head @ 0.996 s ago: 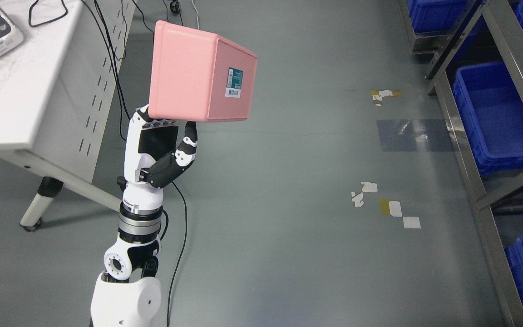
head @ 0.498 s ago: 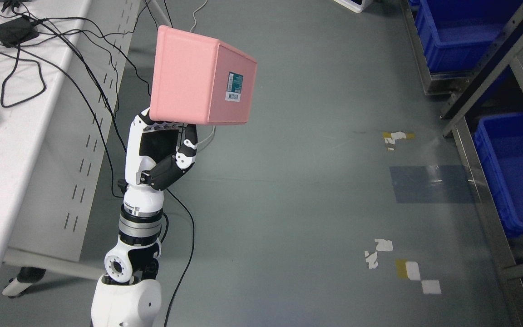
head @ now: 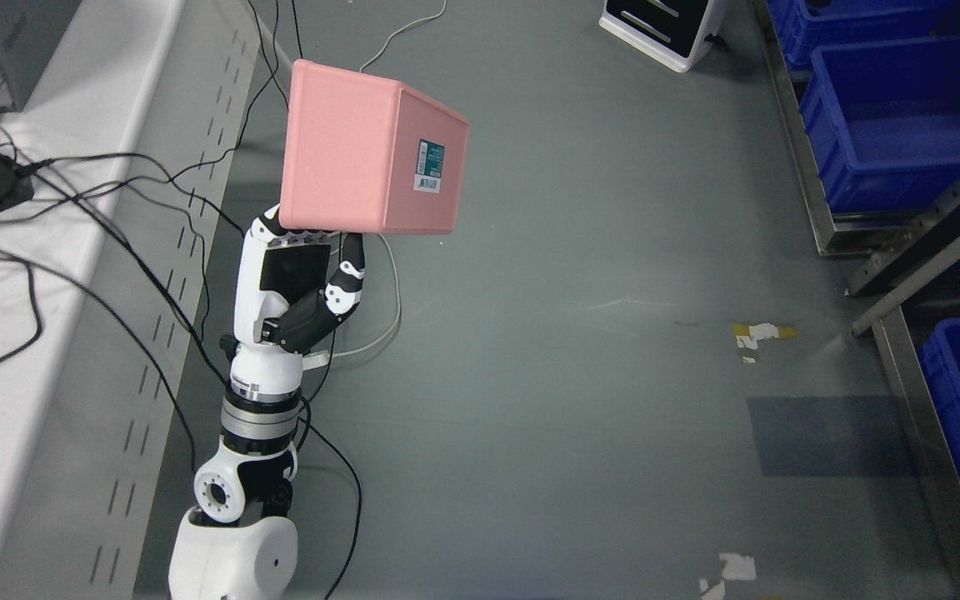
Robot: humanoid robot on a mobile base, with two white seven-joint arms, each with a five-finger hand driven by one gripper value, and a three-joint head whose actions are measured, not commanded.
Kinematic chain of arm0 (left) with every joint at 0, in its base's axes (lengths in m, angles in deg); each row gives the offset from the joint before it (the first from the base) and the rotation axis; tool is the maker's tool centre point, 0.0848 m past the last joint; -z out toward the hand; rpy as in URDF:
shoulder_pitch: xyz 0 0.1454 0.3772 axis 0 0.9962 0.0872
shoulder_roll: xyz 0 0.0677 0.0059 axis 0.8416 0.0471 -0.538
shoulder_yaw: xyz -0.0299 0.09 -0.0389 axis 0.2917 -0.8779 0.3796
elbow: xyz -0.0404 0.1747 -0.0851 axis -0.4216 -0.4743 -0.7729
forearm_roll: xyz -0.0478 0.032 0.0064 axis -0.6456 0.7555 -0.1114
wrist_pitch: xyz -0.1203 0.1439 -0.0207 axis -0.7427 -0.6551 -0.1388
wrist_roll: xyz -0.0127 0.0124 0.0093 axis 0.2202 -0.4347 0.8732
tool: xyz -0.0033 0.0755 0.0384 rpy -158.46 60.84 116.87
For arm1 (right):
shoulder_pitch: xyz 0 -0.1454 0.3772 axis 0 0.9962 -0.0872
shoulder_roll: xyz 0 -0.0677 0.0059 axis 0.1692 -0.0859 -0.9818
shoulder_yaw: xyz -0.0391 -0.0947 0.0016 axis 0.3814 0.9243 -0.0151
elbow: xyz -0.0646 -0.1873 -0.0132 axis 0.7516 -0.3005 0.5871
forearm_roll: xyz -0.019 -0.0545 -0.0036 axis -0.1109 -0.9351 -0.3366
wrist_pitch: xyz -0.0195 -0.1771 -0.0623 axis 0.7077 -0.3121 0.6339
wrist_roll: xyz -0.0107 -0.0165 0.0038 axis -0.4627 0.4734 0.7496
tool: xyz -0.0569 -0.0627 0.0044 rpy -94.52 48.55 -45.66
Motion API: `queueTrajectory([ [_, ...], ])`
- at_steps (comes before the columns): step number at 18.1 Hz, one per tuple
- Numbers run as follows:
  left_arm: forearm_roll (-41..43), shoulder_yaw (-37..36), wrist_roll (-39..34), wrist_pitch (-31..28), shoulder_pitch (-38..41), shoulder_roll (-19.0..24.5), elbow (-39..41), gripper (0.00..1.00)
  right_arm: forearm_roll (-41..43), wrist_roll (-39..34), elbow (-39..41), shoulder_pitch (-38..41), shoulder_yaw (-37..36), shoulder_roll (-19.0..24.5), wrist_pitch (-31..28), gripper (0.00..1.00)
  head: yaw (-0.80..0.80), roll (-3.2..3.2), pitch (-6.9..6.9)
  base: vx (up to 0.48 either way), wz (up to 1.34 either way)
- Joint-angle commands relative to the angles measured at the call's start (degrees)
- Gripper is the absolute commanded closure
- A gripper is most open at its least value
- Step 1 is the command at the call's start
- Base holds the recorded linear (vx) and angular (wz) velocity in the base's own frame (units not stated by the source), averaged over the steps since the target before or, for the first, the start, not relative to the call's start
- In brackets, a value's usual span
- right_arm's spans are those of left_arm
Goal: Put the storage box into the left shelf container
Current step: 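Hold the pink box aloft in the left hand while turning to the shelf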
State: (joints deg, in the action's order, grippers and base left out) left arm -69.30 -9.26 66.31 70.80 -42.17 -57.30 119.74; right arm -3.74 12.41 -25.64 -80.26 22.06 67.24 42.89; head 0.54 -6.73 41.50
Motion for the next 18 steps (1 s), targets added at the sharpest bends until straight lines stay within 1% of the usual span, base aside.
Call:
queueTrajectory([
  [1, 0.0, 0.7, 0.1, 0.5, 1.0, 1.0, -1.0, 0.97, 1.2, -0.1, 1.0, -0.2, 0.0, -1.0, 0.0, 0.0, 0.0, 0.0, 0.0, 0.505, -0.06],
  [3, 0.0, 0.1, 0.6, 0.6, 1.6, 1.0, -2.2, 0.97, 1.2, 0.0, 1.0, -0.3, 0.0, -1.0, 0.0, 0.0, 0.0, 0.0, 0.0, 0.466, -0.14],
  [6, 0.2, -0.3, 5.3, 0.9, 4.5, 1.0, -4.4, 0.97, 1.2, 0.0, 1.0, -0.3, 0.0, -1.0, 0.0, 0.0, 0.0, 0.0, 0.0, 0.538, -0.23],
  [9, 0.2, -0.1, 5.7, 1.4, 5.7, 1.0, -4.4, 0.97, 1.2, 0.0, 1.0, -0.3, 0.0, -1.0, 0.0, 0.0, 0.0, 0.0, 0.0, 0.507, -0.34],
  [11, 0.2, -0.2, 5.7, 1.6, 6.6, 1.0, -4.9, 0.97, 1.2, 0.0, 1.0, -0.3, 0.0, -1.0, 0.0, 0.0, 0.0, 0.0, 0.0, 0.451, -0.74],
  [13, 0.8, -1.1, 6.2, 1.7, 8.2, 1.0, -9.0, 0.97, 1.2, 0.0, 1.0, -0.2, -0.1, -1.0, 0.1, 0.0, 0.0, 0.0, 0.0, 0.374, -0.85],
  [15, 1.0, -2.1, 8.0, 1.9, 9.8, 1.0, -12.1, 0.97, 1.2, 0.0, 1.0, -0.3, 0.0, -1.0, 0.1, 0.0, 0.0, 0.0, 0.0, 0.313, -1.16],
  [18, 1.5, -4.8, 11.6, 2.1, 11.8, 1.0, -13.5, 0.97, 1.2, 0.0, 1.0, -0.3, 0.0, -1.0, 0.1, 0.0, 0.0, 0.0, 0.0, 0.236, -1.36],
])
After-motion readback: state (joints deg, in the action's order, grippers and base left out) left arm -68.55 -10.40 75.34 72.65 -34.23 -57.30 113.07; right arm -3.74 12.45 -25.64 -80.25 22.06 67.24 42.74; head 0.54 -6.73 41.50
